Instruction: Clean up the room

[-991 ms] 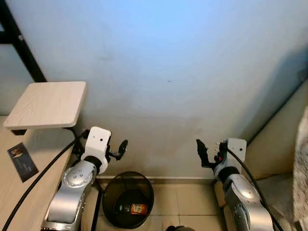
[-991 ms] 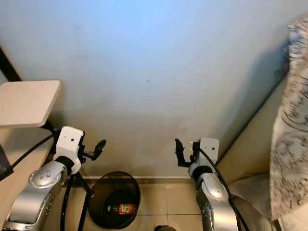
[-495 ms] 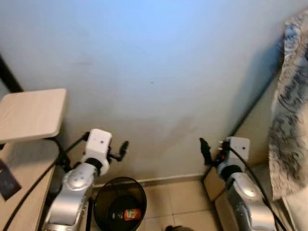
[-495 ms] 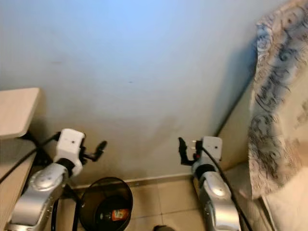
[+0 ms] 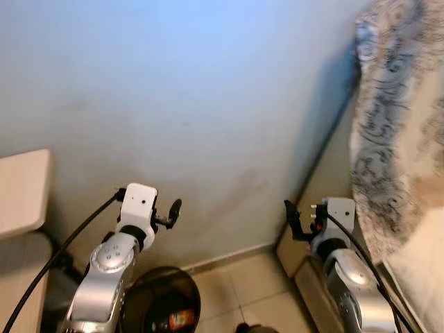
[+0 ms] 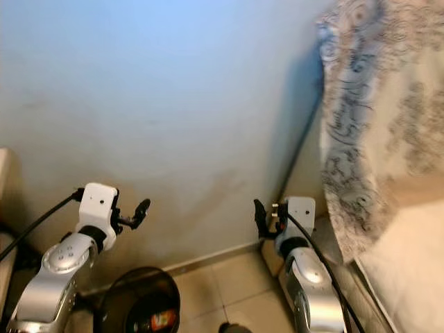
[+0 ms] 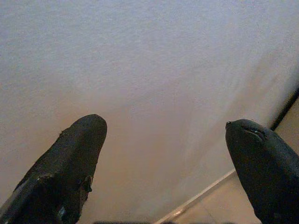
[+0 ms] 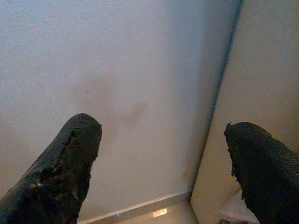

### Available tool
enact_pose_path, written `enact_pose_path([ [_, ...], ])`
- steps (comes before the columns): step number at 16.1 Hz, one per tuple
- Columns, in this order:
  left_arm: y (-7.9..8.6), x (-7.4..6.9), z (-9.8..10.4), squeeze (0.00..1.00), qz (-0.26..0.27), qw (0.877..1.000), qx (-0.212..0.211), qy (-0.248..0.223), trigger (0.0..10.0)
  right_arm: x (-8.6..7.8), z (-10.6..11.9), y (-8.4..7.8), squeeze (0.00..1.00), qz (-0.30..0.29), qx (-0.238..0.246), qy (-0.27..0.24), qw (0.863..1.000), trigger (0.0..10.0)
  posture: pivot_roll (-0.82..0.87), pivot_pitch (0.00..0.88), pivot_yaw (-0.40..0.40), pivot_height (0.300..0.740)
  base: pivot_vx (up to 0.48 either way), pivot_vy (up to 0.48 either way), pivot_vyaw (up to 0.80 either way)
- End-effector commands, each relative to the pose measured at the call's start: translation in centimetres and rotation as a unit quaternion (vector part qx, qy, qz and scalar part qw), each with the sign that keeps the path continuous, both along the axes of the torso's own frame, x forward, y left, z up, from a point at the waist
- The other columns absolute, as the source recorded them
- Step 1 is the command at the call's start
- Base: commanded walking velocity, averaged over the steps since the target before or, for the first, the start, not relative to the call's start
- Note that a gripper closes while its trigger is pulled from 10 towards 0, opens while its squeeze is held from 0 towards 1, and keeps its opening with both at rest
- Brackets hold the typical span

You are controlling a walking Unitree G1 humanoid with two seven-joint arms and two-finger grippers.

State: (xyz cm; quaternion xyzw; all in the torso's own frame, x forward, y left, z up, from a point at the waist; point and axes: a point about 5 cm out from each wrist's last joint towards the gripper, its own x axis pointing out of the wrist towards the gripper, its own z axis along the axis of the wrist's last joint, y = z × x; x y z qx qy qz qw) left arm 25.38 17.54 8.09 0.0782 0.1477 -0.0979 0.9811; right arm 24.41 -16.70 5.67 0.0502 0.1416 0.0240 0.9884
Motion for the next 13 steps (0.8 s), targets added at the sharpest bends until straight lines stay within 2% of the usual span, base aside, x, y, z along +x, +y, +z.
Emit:
enact_pose_path([
  [1,-0.03,0.14,0.16,0.00,0.002,1.000,0.003,-0.005,10.0,0.09,0.13,-0.21,1.00,-0.002,-0.002,-0.003,1.000,10.0,-0.07,0.000,0.032,0.740,0.000,0.000,-0.77],
  [11,0.01,-0.10,0.29,0.00,-0.006,1.000,-0.002,-0.010,10.0,-0.10,-0.22,-0.23,1.00,-0.007,-0.002,0.002,1.000,10.0,-0.07,0.000,0.032,0.740,0.000,0.000,-0.77],
  [13,0.31,0.10,0.35,0.00,0.008,1.000,0.006,-0.014,10.0,-0.08,-0.18,-0.20,1.00,-0.008,-0.002,0.001,1.000,10.0,-0.07,0.000,0.033,0.740,0.000,0.000,-0.78],
])
